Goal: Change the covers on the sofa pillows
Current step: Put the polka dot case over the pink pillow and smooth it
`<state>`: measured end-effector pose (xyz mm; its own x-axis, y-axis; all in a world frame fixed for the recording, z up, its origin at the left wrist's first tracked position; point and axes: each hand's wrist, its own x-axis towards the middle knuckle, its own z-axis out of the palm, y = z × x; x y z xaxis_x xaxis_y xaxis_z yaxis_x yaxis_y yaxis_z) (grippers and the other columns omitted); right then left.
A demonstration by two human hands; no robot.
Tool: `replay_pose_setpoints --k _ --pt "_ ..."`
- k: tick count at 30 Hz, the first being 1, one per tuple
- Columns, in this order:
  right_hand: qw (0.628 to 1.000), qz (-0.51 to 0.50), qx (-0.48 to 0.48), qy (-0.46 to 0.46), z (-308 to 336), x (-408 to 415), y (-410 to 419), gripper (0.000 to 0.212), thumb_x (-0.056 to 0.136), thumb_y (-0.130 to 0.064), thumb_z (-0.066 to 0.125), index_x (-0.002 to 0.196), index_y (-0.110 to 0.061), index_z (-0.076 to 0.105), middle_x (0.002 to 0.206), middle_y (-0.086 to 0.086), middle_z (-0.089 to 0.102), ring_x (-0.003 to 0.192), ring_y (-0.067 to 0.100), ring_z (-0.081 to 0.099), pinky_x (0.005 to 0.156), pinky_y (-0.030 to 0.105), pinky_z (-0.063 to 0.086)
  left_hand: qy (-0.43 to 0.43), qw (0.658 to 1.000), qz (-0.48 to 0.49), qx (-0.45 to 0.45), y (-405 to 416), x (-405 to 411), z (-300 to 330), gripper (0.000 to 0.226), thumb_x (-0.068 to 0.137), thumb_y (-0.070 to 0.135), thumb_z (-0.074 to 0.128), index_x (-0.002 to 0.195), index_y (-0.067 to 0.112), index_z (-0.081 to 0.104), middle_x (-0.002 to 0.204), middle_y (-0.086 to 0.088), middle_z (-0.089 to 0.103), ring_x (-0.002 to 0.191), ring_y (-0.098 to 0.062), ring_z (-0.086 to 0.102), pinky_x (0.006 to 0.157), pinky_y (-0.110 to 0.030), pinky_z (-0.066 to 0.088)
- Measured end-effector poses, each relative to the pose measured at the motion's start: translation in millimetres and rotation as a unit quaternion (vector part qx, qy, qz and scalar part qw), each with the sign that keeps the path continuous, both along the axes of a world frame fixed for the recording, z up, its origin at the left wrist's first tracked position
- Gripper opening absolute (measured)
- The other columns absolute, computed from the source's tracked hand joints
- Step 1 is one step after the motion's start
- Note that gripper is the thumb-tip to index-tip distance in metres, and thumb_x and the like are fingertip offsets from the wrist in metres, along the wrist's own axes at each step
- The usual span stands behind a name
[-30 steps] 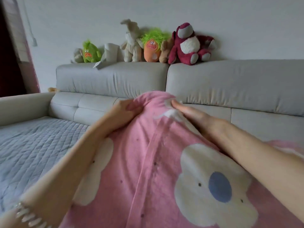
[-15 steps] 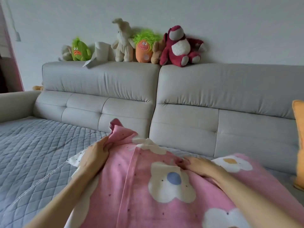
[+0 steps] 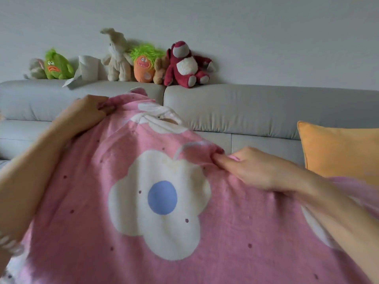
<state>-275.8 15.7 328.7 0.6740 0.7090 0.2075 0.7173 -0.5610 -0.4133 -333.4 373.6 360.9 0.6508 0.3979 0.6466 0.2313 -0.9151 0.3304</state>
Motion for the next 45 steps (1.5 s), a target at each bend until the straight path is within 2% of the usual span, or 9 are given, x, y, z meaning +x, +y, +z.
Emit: replay_pose_setpoints --k 6,11,16,22,28,35,39,42,45 --pt "0.971 0.057 -0.201 0.118 -56 7 12 0.057 0.093 -0.060 0.028 0.086 -0.012 0.059 0.078 0.004 0.060 0.071 0.017 0.058 0.062 0.023 0.044 0.064 0.997 -0.025 0.036 -60 -1 -80 0.028 0.093 0.036 0.047 0.116 0.032 0.062 0.116 -0.015 0.064 0.104 -0.038 0.059 0.082 -0.040 0.047" --pt "0.979 -0.038 0.072 0.189 -124 44 44 0.067 0.091 -0.062 0.030 0.143 -0.020 0.035 0.145 0.000 0.042 0.131 0.014 0.041 0.109 0.031 0.030 0.122 0.989 -0.012 0.082 -113 8 -192 0.044 0.091 0.046 0.024 0.131 0.046 0.043 0.123 0.001 0.062 0.105 -0.029 0.059 0.075 -0.036 0.047" --pt "0.960 -0.076 0.104 0.247 -147 51 109 0.090 0.084 -0.071 0.035 0.146 -0.007 0.025 0.149 0.010 0.034 0.137 0.023 0.034 0.106 0.031 0.029 0.085 0.995 0.023 -0.044 -84 7 -223 0.041 0.092 0.041 0.038 0.132 0.043 0.045 0.111 -0.009 0.067 0.100 -0.037 0.060 0.072 -0.037 0.043" --pt "0.932 -0.038 0.153 0.326 -142 67 180 0.080 0.071 -0.078 0.050 0.116 -0.013 0.065 0.117 0.008 0.065 0.109 0.023 0.060 0.093 0.031 0.044 -0.168 0.966 0.018 -0.196 -34 13 -170 0.044 0.078 0.035 0.040 0.108 0.016 0.066 0.096 -0.017 0.069 0.090 -0.034 0.063 0.071 -0.035 0.044" --pt "0.970 -0.056 0.236 -0.011 -28 109 250 0.067 0.084 -0.063 0.050 0.102 0.001 0.063 0.104 0.018 0.065 0.100 0.031 0.060 0.070 0.028 0.037 -0.353 0.891 0.032 -0.285 -7 51 -115 0.019 0.092 0.006 0.047 0.102 -0.003 0.060 0.096 -0.027 0.062 0.087 -0.033 0.054 0.067 -0.030 0.034" --pt "0.978 -0.082 0.031 0.190 -196 154 245 0.081 0.082 -0.072 0.035 0.120 -0.004 0.060 0.123 0.023 0.059 0.113 0.031 0.056 0.086 0.032 0.043 0.023 0.979 0.118 -0.166 -42 55 -233 0.030 0.096 0.032 0.040 0.124 0.025 0.047 0.101 -0.015 0.068 0.093 -0.040 0.060 0.068 -0.038 0.040" --pt "0.930 -0.049 0.123 0.344 -182 151 223 0.069 0.082 -0.069 0.034 0.118 -0.016 0.060 0.121 0.010 0.061 0.111 0.024 0.058 0.086 0.027 0.043 0.040 0.985 0.104 -0.129 -36 72 -233 0.030 0.093 0.041 0.042 0.120 0.030 0.052 0.103 -0.007 0.068 0.096 -0.037 0.059 0.066 -0.036 0.037" --pt "0.903 0.099 0.107 0.403 -172 124 223 0.058 0.074 -0.070 0.053 0.110 -0.026 0.065 0.109 -0.007 0.069 0.097 0.002 0.064 0.085 0.016 0.047 0.191 0.975 0.045 -0.105 -26 77 -233 0.032 0.089 0.045 0.030 0.078 0.020 0.047 0.101 -0.012 0.066 0.097 -0.038 0.057 0.063 -0.032 0.029" --pt "0.908 0.042 0.135 0.395 -182 116 247 0.050 0.064 -0.058 0.074 0.091 -0.016 0.070 0.090 -0.004 0.073 0.082 0.005 0.068 0.087 0.027 0.053 0.293 0.936 -0.083 -0.174 -20 64 -240 0.047 0.073 0.041 0.023 0.095 0.012 0.053 0.110 -0.012 0.062 0.103 -0.034 0.056 0.080 -0.032 0.041"
